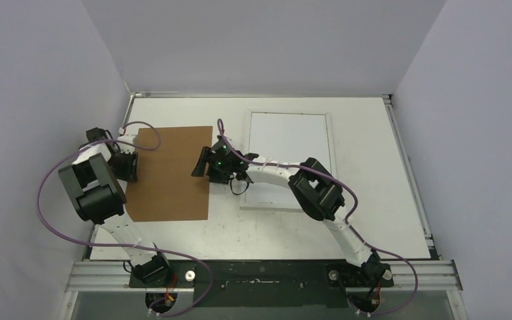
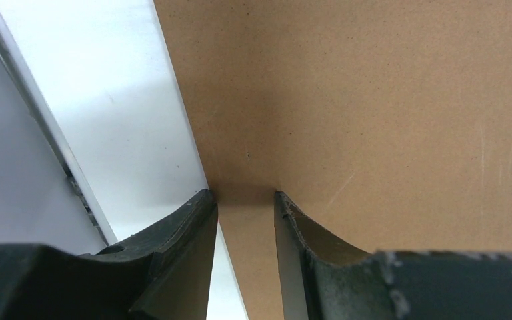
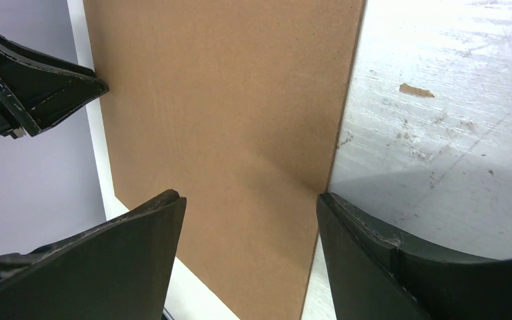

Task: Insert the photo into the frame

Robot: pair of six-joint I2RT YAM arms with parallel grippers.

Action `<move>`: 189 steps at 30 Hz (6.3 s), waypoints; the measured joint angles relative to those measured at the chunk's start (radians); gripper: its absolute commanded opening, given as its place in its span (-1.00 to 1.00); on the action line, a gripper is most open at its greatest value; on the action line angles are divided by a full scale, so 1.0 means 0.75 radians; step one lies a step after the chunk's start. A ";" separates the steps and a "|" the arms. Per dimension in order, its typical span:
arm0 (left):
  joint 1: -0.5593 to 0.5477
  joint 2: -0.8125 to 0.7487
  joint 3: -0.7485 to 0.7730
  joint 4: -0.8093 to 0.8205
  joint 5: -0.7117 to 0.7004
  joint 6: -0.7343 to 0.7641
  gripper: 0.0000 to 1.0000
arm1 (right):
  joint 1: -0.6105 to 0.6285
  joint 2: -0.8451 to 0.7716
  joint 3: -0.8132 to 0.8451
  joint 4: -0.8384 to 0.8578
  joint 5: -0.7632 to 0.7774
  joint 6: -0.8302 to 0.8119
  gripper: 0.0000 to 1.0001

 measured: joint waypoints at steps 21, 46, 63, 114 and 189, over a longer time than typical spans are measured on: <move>-0.066 -0.007 0.004 0.005 0.086 0.071 -0.26 | 0.143 -0.097 0.107 0.116 -0.054 -0.042 0.54; -0.008 -0.074 0.073 -0.040 -0.175 0.058 -1.00 | 0.190 -0.017 0.344 -0.683 0.768 -0.394 0.79; -0.105 0.015 0.049 0.160 -0.294 -0.001 -1.00 | 0.160 -0.033 0.275 -0.565 0.759 -0.320 0.79; -0.159 0.016 0.020 0.097 -0.146 -0.075 -1.00 | 0.153 0.272 0.646 -0.827 0.847 -0.244 0.80; -0.592 -0.056 -0.086 0.177 -0.203 -0.072 -1.00 | 0.027 -0.525 -0.238 -0.594 0.522 0.008 0.80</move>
